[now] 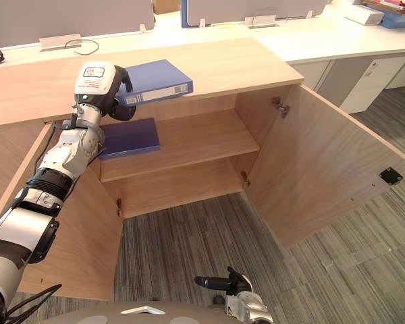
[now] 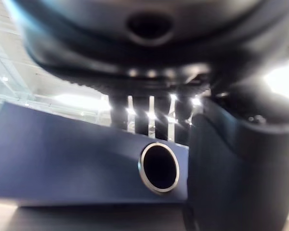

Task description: Walk over to the cabinet, pick up the folder, carry it to the office cabinet, place the folder inside the office cabinet, then close the office cabinet door

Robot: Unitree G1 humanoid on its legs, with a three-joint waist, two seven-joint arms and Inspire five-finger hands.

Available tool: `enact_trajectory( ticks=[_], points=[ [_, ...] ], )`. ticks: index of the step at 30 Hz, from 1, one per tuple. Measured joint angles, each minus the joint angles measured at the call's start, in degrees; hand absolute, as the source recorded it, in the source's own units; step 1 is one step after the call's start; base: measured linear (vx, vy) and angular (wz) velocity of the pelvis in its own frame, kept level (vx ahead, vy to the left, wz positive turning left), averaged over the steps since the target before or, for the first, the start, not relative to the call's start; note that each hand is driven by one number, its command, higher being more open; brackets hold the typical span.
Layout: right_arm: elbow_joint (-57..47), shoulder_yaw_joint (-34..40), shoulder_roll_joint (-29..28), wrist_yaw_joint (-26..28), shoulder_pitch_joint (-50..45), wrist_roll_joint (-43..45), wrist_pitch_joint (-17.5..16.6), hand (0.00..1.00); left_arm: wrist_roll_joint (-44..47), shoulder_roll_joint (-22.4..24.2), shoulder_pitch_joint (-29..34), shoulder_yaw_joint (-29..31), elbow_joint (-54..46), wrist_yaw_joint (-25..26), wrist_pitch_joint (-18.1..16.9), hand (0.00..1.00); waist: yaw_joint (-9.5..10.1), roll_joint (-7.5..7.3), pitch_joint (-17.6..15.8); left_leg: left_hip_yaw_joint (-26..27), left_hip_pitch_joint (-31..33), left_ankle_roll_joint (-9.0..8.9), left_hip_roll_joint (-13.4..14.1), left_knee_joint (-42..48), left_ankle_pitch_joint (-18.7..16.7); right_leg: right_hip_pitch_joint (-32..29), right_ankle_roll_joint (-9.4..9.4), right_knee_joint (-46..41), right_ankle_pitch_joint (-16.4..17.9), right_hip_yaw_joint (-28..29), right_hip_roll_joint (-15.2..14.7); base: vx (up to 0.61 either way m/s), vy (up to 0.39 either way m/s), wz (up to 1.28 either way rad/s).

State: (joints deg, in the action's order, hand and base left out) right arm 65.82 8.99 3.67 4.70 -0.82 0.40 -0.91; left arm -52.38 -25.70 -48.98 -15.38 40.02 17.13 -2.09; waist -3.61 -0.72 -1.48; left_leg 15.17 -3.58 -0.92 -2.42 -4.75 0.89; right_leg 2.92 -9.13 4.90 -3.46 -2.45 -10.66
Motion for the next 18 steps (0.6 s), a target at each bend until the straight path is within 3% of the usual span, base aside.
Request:
enact_trajectory(
  ticks=[11,18],
  points=[
    [-0.1,0.5,0.1,-0.1,-0.1,0.0,0.0,1.00,0.0,0.9,0.5,0.8,-1.1,0.0,0.6,0.00,0.19,0.42,0.0,-0.1,-0.2,0.11,0.0,0.0,0.1,0.2,-0.04,0.0,0.0,-0.1,0.0,0.00,0.000,0.00],
    [-0.2,0.5,0.1,-0.2,-0.1,0.0,0.2,1.00,0.0,2.8,10.7,3.0,-14.2,0.7,1.0,0.00,0.40,0.80,-0.2,-0.3,-0.9,0.32,0.0,0.0,0.0,1.0,-0.04,0.0,0.0,-0.5,0.0,0.00,0.000,0.01]
  ],
)
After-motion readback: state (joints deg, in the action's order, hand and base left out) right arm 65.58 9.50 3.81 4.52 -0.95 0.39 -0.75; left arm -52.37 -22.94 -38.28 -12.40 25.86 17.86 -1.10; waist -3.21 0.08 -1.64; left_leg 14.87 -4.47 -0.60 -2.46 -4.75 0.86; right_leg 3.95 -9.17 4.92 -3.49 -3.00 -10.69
